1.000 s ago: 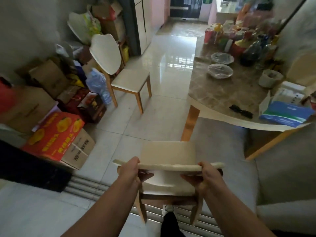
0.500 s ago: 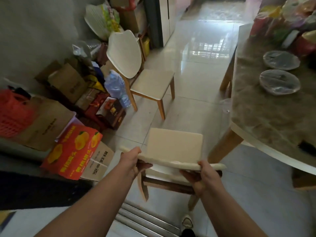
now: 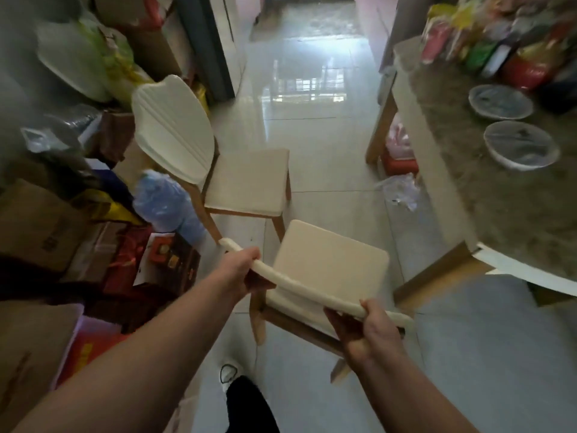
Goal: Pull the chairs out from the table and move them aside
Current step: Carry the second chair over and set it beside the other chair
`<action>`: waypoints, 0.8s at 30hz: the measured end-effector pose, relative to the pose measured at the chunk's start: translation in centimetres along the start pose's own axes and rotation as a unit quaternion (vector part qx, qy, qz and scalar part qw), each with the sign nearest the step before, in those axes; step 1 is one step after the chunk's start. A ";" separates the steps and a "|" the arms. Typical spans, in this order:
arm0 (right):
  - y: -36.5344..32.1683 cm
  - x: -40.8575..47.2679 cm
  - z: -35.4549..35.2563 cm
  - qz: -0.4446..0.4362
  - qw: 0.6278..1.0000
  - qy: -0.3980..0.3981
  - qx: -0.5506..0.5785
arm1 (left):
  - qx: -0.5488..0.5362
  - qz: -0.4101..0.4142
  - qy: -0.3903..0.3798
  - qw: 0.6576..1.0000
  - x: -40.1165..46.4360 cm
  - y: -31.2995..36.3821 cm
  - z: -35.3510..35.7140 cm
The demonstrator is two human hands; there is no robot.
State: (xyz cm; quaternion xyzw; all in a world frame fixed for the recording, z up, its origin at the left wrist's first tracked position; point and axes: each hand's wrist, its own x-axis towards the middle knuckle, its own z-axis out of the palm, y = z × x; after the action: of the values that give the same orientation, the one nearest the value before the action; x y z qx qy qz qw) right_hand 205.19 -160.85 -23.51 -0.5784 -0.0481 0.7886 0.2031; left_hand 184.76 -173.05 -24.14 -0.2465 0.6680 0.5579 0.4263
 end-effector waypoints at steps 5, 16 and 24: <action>8.4 -2.4 7.9 -0.024 0.994 0.041 0.099 | 0.109 -0.010 -0.029 0.994 5.7 9.1 -5.3; 23.9 -4.4 17.4 0.085 0.964 0.023 0.250 | 0.278 0.028 -0.047 0.959 12.3 19.1 -13.6; 28.2 -3.6 19.8 0.100 0.969 0.015 0.226 | 0.250 0.013 -0.072 0.966 9.0 14.8 -19.5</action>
State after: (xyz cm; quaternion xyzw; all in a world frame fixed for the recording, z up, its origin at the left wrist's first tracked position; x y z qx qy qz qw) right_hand 180.16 -184.75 -22.58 -0.5307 0.1930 0.7868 0.2492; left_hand 162.50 -186.58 -23.56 -0.0825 0.7571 0.3951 0.5137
